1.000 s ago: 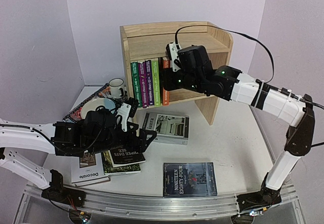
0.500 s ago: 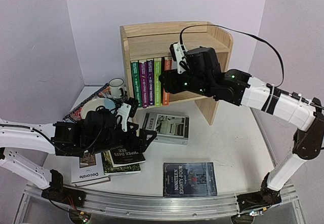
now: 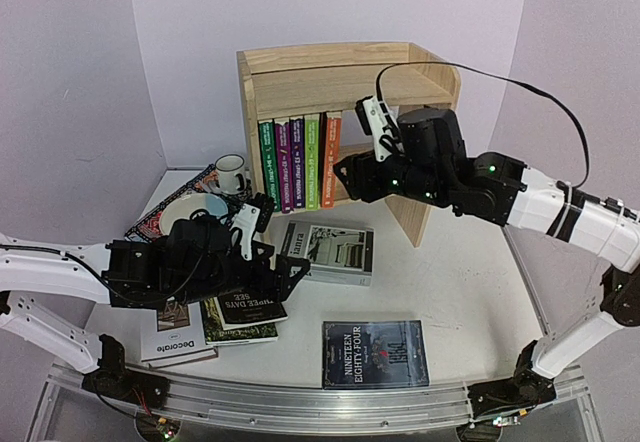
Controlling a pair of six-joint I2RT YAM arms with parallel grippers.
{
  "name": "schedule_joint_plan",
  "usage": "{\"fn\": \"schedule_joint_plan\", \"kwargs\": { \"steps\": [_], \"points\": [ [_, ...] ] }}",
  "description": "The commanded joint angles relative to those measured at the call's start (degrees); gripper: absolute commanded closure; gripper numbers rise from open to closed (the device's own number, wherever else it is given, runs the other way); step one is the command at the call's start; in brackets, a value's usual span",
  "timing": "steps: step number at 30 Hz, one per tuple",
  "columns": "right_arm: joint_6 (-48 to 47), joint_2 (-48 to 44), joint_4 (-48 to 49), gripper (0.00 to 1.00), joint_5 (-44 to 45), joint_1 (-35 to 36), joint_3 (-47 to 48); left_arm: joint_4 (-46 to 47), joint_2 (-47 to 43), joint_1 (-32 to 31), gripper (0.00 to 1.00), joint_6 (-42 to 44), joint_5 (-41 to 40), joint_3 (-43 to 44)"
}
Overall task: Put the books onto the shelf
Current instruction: Adjust the book on the shelf.
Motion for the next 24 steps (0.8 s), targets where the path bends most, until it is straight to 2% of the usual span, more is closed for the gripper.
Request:
{"fn": "schedule_joint_plan", "kwargs": {
  "steps": [1,7,12,14,17,24],
  "points": [
    [-3.25,-4.48,3.45,0.37,4.75,0.22,-4.63,1.01,-1.48,0.28,0.1,-0.07,-1.09,-0.44],
    [-4.41,-6.73,7.2,0.46,8.92,-1.05,-10.67,-0.65,-2.13,0.86,0.09,0.77,-2.6,-0.46],
    [-3.81,-7.21,12.95,0.59,8.26,-4.25,-14.75,-0.81,-2.1,1.27,0.09,0.55,-2.57,-0.54],
    [-1.6,-7.42,15.73,0.69,5.77,-7.23,-16.77,-0.97,-2.16,1.54,0.09,0.31,-2.71,-0.5],
    [3.39,-7.71,22.48,1.0,0.61,-11.78,-20.52,-1.4,-2.07,1.94,0.09,0.01,-2.79,-0.35],
    [11.31,-4.24,32.43,1.0,2.07,-12.4,-22.56,-1.92,-2.53,2.27,0.09,-0.08,-2.74,-0.25]
  ]
}}
